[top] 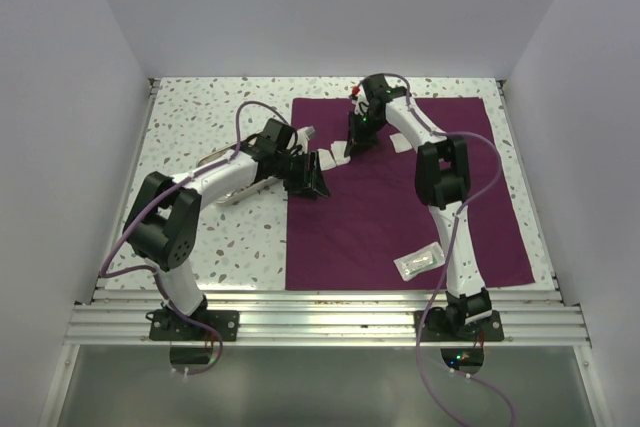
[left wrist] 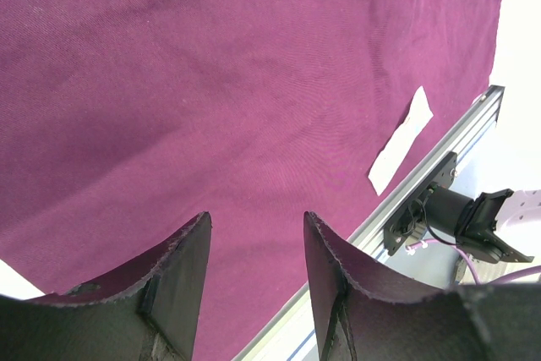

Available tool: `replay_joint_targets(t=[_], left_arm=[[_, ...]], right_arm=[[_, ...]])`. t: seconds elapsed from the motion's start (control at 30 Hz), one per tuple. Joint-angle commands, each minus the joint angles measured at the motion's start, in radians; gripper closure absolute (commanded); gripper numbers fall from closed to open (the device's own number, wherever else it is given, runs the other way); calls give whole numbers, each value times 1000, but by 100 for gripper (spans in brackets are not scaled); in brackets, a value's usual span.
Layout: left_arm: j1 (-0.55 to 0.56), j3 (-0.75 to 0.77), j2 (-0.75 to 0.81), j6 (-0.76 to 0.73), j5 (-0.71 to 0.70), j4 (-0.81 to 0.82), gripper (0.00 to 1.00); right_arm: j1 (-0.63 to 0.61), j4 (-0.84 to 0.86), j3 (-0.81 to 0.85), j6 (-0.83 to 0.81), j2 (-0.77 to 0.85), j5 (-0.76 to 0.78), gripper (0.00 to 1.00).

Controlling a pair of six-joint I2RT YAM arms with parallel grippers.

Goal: Prepare the surgical pack

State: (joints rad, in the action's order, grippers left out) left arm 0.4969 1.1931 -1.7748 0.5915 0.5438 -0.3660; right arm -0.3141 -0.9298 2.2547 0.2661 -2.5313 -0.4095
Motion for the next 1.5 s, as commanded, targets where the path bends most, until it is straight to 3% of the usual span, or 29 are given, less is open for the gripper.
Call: replay_joint_targets(t=[0.0, 0.07, 0.33, 0.67, 1.07, 1.2, 1.47], left_arm=[[-6, 10, -2, 10, 16, 29, 48], [-4, 10, 2, 11, 16, 29, 48], [-27, 4, 21, 43, 51, 68, 39], [-96, -41, 103, 122, 134, 216, 30], [-123, -203, 179, 425, 271, 665, 22], [-123, -288, 216, 547, 278, 876, 19], [-110, -326, 221, 668, 275, 1010, 16]], right_arm=[[-5, 19, 20, 21, 6, -12, 94], [-5, 20, 31, 28, 12, -17, 100], [9, 35, 80, 85, 66, -57, 100], [18, 43, -95, 96, 259, -95, 100], [14, 117, -498, 120, 699, -271, 100], [3, 155, -570, 171, 762, -324, 100], [-71, 174, -641, 193, 830, -338, 100]])
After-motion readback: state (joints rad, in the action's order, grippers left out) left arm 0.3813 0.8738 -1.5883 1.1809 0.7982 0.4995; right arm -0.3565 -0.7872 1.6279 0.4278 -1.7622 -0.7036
